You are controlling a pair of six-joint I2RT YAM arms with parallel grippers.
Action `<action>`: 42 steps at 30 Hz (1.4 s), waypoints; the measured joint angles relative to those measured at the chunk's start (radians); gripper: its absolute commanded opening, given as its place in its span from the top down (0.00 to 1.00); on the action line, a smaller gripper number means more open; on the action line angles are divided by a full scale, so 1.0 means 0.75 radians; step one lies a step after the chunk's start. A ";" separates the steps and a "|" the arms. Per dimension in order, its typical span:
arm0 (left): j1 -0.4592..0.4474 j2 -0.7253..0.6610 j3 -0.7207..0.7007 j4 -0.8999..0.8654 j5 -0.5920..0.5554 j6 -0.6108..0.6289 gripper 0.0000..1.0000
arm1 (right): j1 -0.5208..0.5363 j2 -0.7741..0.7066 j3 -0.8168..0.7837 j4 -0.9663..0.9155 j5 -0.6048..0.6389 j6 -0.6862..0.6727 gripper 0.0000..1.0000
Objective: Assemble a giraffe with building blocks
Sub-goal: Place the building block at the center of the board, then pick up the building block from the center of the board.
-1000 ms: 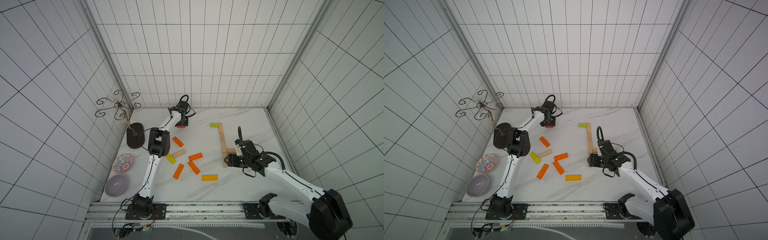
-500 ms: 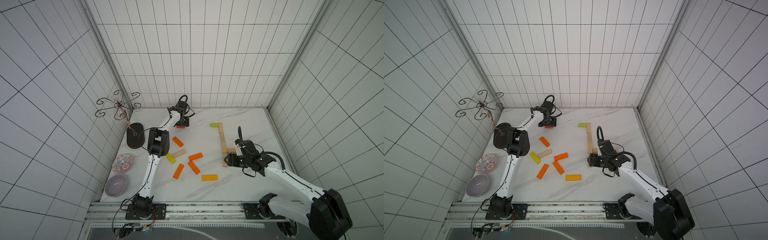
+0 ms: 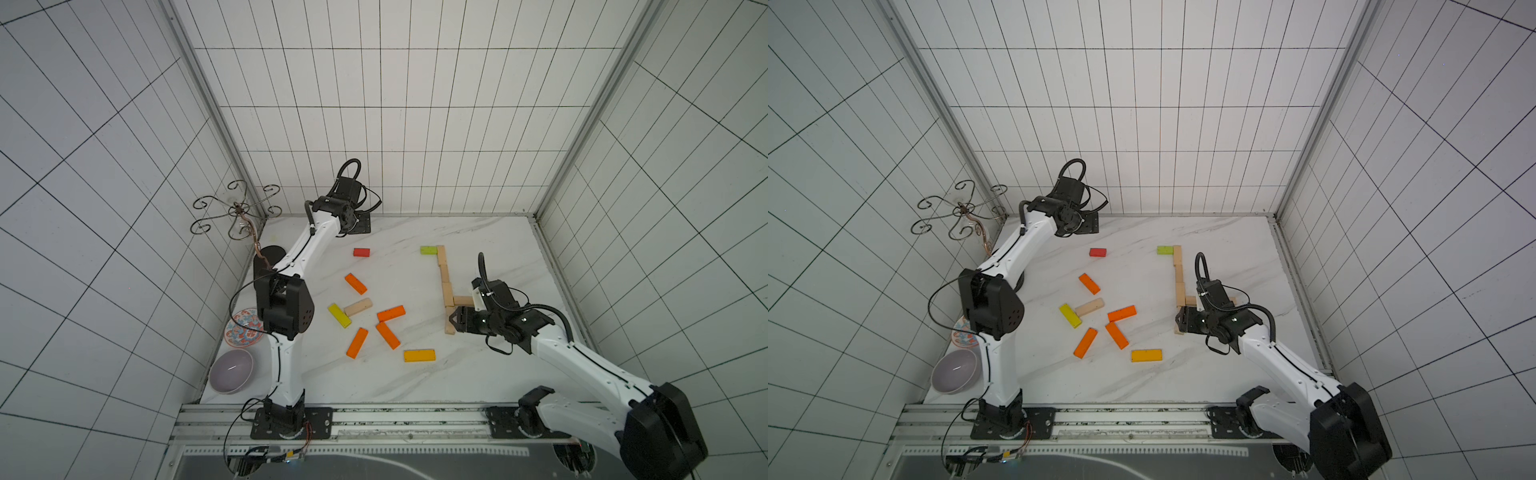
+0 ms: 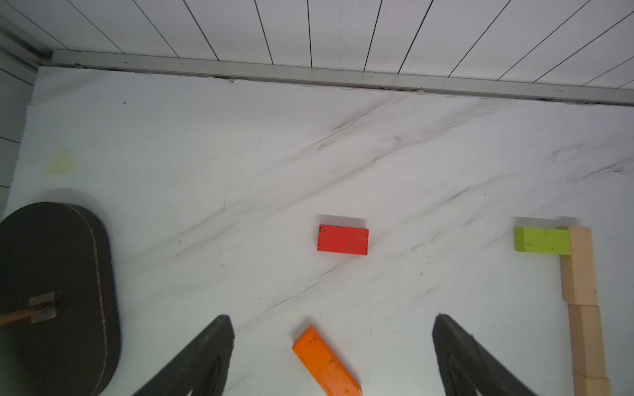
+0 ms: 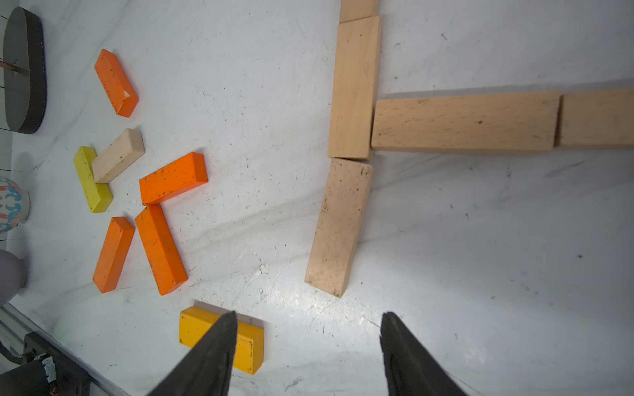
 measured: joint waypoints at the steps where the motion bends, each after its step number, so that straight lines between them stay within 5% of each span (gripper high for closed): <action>1: 0.000 -0.078 -0.092 0.020 0.002 -0.019 0.09 | 0.003 -0.007 0.000 -0.003 0.001 0.005 0.33; 7: -0.001 -0.300 -0.675 0.197 0.055 -0.171 0.06 | 0.013 -0.033 0.000 -0.025 0.004 0.015 0.34; 12: -0.023 -0.301 -0.902 0.281 0.083 -0.299 0.03 | 0.026 -0.051 0.000 -0.033 0.005 0.021 0.34; 33: -0.095 -0.160 -0.967 0.514 0.091 -0.528 0.11 | 0.069 -0.050 0.001 -0.032 0.014 0.023 0.34; 42: -0.138 -0.082 -0.959 0.506 0.045 -0.528 0.26 | 0.075 -0.049 0.001 -0.033 0.014 0.023 0.34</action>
